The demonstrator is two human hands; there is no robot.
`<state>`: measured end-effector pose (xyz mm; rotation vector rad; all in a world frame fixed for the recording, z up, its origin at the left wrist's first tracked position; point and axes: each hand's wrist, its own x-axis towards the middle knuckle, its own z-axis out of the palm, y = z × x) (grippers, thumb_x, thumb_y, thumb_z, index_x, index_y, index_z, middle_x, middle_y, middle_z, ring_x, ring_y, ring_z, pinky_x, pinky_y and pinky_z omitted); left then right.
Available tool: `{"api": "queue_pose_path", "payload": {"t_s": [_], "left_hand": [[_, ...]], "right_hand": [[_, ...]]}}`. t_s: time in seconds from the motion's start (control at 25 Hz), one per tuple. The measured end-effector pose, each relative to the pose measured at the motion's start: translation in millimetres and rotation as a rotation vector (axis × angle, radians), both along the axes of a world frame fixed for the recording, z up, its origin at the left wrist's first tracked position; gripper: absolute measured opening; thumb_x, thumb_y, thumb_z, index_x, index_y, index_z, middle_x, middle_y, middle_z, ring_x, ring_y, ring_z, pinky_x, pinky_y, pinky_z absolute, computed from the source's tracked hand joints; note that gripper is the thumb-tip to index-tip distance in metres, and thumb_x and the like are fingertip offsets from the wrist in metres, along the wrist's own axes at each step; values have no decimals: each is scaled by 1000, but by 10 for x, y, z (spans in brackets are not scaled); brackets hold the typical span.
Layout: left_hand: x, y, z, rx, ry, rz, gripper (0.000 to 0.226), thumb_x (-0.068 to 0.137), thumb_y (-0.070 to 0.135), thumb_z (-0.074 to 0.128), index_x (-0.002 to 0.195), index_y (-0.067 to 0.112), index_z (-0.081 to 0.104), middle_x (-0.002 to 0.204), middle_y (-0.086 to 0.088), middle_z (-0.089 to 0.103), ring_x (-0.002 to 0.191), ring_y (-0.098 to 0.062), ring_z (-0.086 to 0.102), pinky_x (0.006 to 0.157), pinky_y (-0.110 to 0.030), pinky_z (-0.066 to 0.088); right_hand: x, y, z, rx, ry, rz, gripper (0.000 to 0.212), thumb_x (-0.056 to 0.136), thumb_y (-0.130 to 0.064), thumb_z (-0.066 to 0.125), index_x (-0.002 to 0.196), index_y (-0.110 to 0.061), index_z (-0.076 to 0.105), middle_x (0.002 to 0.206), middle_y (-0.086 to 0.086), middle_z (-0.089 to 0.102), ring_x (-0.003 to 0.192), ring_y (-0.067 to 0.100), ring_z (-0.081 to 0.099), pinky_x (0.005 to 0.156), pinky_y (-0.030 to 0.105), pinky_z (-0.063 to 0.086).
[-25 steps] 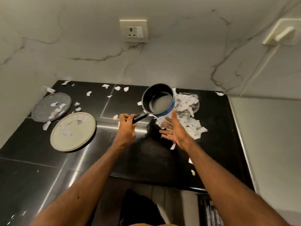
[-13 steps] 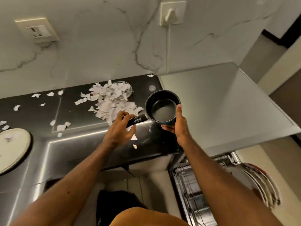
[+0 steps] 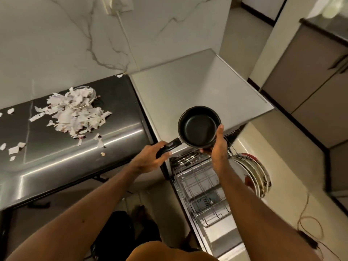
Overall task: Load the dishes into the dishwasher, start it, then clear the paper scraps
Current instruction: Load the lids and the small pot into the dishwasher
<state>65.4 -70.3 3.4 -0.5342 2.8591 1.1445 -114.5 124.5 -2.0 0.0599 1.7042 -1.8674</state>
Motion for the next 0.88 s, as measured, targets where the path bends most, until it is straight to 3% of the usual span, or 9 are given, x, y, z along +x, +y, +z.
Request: {"api": "queue_pose_path", "payload": {"t_s": [0.12,0.2,0.28,0.4,0.52,0.56,0.64,0.72,0.88], "left_hand": [[-188,398,-123,92,-101,-80,32,104,44,56,132,29,53,91,7,71,77,-5,69,71,-26,60],[-346,565,-192,105,-141,-113,40,104,44,56,140,26,52,109,3,72,87,-9,71,80,-30,60],[-545,635,-320,13,-223,-176,47,104,45,55,144,20,52,124,-2,69,103,-17,68,93,-37,56],[-862,722,-532,-78,-440,-273,39,99,31,59,134,13,57,124,-10,63,114,-28,62,98,-43,53],[-1199,890,-728,-15,-481,-165,43,98,21,57,138,7,55,134,-14,59,121,-30,59,99,-35,51],[-1283,951,-802,118,-444,-38,41,102,26,55,139,9,57,134,-12,62,115,-25,62,93,-30,51],[-1518,1102,-1028,606,-399,213,42,105,46,53,132,15,61,129,-9,68,105,-18,67,89,-25,54],[-1697,1212,-1304,999,-356,386,51,99,59,56,122,15,64,117,-8,73,107,-22,71,93,-36,58],[-1822,1335,-1988,1175,-303,575,49,97,47,66,127,9,66,113,-10,75,100,-23,73,72,-31,61]], "right_hand": [[-21,470,-182,5,18,-103,83,91,-85,42,142,-22,57,127,18,67,104,37,73,66,37,62],[2,729,-285,9,29,-158,79,92,-85,43,140,-25,58,129,17,67,108,38,72,72,42,63],[23,929,-349,-1,13,-210,63,96,-78,46,133,-29,62,128,14,67,106,35,73,77,47,63],[-7,1135,-498,32,10,-231,38,102,-64,48,124,-36,62,126,7,66,106,28,73,79,45,64],[-44,1219,-831,130,47,-129,50,102,-57,55,142,-29,55,133,5,64,113,23,70,84,41,64],[-45,1218,-958,157,74,-78,53,100,-57,59,146,-30,52,133,3,64,115,21,69,87,42,64],[-76,1229,-1236,274,177,34,56,96,-60,65,145,-39,48,131,-6,64,116,14,68,92,39,61],[-87,1222,-1492,389,272,169,62,92,-63,69,145,-41,43,129,-14,59,115,8,64,92,32,58],[16,1218,-2071,462,382,273,63,92,-56,74,143,-38,41,132,-14,53,116,2,58,95,31,57]]}}
